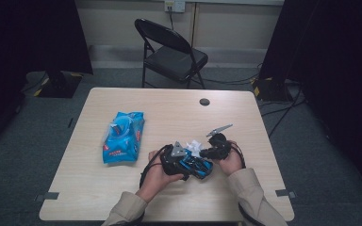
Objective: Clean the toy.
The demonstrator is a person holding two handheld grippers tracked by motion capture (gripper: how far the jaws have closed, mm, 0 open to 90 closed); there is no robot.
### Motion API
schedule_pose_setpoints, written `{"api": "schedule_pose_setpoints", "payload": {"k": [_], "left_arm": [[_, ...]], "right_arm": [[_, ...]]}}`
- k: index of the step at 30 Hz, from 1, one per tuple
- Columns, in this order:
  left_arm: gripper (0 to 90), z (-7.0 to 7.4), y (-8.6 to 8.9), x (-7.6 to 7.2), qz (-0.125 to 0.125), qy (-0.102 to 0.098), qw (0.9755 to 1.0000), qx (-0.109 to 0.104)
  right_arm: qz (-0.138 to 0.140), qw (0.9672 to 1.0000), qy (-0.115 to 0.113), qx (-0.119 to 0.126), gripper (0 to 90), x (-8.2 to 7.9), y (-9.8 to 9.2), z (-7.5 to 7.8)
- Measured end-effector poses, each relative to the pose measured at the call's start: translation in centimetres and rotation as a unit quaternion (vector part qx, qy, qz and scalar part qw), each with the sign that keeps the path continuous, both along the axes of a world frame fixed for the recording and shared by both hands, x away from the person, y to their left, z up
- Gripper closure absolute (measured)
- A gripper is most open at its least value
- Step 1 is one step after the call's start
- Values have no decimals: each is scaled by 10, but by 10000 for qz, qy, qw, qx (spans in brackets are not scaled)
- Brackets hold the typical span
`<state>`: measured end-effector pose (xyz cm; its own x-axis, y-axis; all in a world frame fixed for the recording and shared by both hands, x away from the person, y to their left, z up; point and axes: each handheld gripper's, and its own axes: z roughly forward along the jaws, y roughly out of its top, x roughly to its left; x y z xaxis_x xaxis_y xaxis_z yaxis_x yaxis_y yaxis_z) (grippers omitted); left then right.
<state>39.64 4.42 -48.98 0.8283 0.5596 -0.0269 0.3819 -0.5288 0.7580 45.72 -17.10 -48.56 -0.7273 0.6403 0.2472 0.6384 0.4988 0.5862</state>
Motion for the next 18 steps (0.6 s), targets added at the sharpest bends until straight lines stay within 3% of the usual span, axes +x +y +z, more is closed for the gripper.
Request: {"api": "schedule_pose_setpoints", "payload": {"k": [12,18], "left_arm": [[152,0,-1,-1,31,-2,10000,27],[152,0,-2,-1,27,6,10000,42]], "right_arm": [[-87,9998,21,157,846,-11,-21,-3],[-60,9999,-63,98,845,-17,-27,-2]]}}
